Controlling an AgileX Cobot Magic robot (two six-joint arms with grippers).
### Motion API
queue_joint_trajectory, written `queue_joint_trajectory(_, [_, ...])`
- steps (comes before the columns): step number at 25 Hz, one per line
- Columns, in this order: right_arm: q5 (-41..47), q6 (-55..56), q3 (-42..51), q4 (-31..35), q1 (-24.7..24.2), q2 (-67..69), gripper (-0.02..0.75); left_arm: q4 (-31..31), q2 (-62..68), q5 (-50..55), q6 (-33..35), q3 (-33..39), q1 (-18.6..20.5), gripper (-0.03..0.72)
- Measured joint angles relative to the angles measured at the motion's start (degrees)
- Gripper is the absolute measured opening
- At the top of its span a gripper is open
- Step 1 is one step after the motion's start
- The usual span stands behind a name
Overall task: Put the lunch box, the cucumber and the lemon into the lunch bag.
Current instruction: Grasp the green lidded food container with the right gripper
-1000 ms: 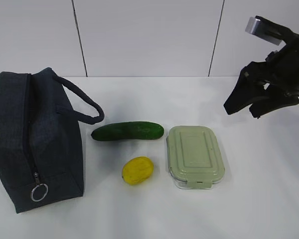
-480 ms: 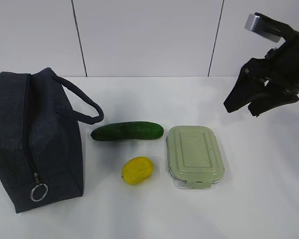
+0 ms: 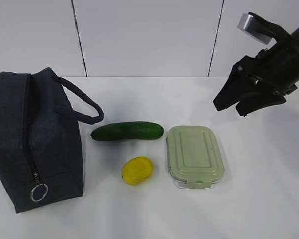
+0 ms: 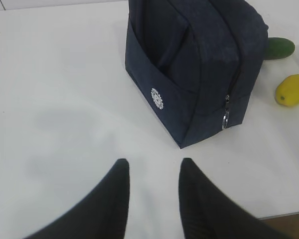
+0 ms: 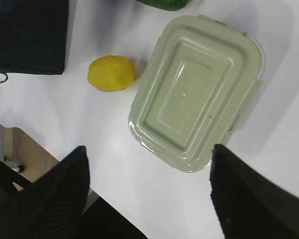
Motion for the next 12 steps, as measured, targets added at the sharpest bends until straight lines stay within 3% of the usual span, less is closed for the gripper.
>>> queue_joint_trajectory(12, [-1.62,-1.26,0.00,-2.43,-0.35,1.93,0.572,-0.04,0.00,0.00,0.00,0.00,0.00,0.242])
